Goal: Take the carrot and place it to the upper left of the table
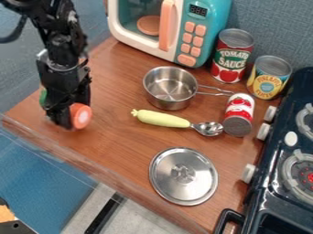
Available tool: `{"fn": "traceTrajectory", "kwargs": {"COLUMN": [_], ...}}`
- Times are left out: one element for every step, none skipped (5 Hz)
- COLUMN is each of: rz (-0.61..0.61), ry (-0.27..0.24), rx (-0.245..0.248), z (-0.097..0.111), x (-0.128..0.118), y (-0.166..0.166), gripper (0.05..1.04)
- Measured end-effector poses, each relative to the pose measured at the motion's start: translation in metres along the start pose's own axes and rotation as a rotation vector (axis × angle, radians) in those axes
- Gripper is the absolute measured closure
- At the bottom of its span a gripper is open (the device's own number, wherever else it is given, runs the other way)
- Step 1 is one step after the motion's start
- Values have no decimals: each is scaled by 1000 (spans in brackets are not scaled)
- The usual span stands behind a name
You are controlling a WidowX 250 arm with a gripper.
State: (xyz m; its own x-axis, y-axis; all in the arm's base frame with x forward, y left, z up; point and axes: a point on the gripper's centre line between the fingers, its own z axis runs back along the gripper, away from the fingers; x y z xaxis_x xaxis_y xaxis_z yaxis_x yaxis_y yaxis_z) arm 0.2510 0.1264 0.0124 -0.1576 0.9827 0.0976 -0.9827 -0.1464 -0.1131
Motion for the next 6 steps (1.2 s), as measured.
{"fn": "traceTrajectory", "kwargs": {"rz": [84,167,188,222,244,228], "ry": [-4,15,21,14,-56,-36], "rx": [-68,-144,-141,-120,-132,-88], "z": [26,58,57,50,34,10], "x": [16,26,14,2,-4,-12], "y": [-21,-60,-99,-137,-159,-173], "gripper": [346,346,346,346,346,346]}}
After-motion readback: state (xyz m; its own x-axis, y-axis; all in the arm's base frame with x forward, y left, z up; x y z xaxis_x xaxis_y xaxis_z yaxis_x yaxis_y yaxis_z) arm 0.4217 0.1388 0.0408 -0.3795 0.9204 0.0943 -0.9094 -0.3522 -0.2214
